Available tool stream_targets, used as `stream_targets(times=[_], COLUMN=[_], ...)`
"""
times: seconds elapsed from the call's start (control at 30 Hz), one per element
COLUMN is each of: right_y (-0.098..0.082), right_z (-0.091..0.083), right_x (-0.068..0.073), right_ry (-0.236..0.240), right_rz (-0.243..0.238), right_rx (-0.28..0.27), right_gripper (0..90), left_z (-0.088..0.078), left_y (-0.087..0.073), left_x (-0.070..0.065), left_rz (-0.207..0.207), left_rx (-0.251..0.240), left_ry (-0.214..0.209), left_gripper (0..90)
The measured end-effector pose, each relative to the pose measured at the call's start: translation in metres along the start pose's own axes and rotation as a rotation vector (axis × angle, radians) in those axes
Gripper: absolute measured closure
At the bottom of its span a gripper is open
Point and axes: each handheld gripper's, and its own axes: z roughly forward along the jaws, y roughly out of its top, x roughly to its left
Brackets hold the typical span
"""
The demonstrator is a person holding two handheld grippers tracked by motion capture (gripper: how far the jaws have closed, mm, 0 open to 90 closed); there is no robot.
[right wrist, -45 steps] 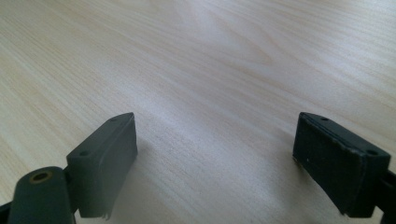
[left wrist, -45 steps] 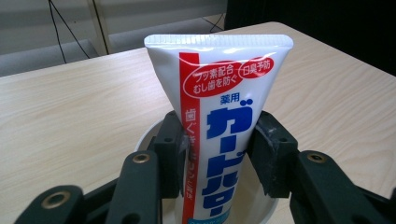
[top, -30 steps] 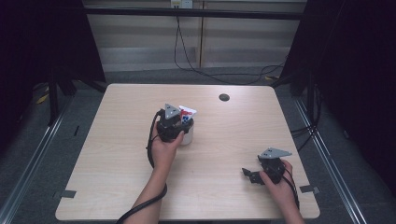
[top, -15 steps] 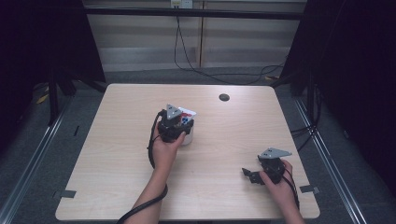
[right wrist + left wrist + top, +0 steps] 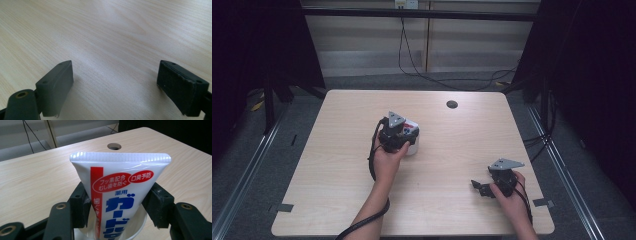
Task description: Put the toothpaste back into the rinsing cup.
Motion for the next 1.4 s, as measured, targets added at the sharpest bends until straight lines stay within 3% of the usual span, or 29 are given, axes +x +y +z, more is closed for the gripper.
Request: stream_targets(times=[1.4], right_y=[0.0], right_z=[0.0], right_x=[0.0], right_ry=[0.001], right_rz=[0.0], right_rx=[0.001], right_gripper=[13.2], left_z=[-0.017], left_y=[0.003], left_x=[0.008], left_rz=[-0.009], left_rx=[-0.04], left_ry=[-0.026], left_gripper=[23.0])
